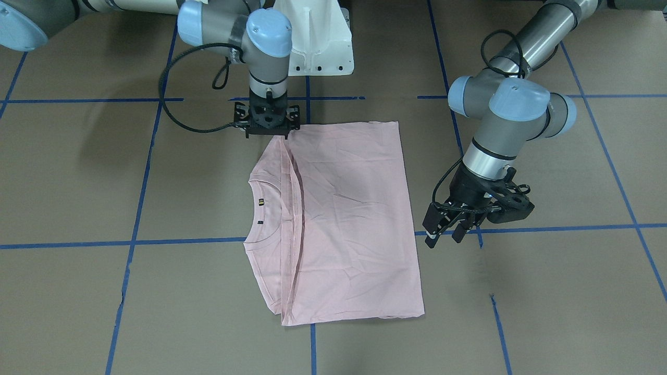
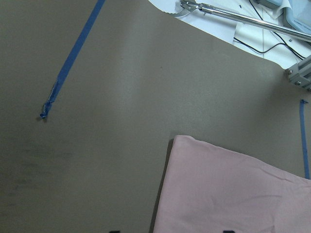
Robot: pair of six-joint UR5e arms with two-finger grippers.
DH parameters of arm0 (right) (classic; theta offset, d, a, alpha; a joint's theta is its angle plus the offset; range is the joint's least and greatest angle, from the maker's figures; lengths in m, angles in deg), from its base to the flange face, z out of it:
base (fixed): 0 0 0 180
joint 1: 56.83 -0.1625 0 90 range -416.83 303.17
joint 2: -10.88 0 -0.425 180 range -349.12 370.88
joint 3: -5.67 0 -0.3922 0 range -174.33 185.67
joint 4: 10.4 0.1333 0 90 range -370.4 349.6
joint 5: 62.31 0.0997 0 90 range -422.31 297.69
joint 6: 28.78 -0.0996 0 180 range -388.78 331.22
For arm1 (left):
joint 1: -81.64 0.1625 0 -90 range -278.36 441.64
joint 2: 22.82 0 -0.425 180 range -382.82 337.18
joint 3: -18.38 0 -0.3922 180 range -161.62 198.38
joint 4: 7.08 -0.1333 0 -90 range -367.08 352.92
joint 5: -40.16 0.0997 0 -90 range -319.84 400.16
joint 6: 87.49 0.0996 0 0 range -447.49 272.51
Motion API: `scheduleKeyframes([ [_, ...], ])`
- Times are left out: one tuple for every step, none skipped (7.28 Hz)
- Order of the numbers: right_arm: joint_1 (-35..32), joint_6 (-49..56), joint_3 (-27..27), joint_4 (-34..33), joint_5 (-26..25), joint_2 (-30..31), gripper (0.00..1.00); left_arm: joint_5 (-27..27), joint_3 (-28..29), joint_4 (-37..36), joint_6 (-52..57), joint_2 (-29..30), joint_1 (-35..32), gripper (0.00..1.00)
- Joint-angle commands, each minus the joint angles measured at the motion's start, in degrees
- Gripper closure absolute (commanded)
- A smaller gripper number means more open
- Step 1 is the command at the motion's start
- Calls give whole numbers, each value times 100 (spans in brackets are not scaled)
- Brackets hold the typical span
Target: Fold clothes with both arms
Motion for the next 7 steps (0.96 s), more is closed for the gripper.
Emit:
scheduleKeyframes([
  [-110,-21,-745,197,7,-537,0,0,-29,0,-7,-70,8,24],
  [-198,83,-904,224,7,-556,0,0,-125,0,1,-114,8,24],
  [-329,215,-1202,424,7,-600,0,0,-152,0,-7,-132,8,24],
  [-417,303,-1370,470,7,-609,0,0,-248,-17,-7,-159,8,24],
  [-592,495,-1398,470,33,-548,0,0,-284,-26,-7,-168,8,24],
  [-724,593,-1415,444,103,-530,0,-87,-310,-26,-7,-168,8,24],
  [-778,585,-1355,427,234,-512,0,-192,-354,-18,-16,-168,-1,24],
])
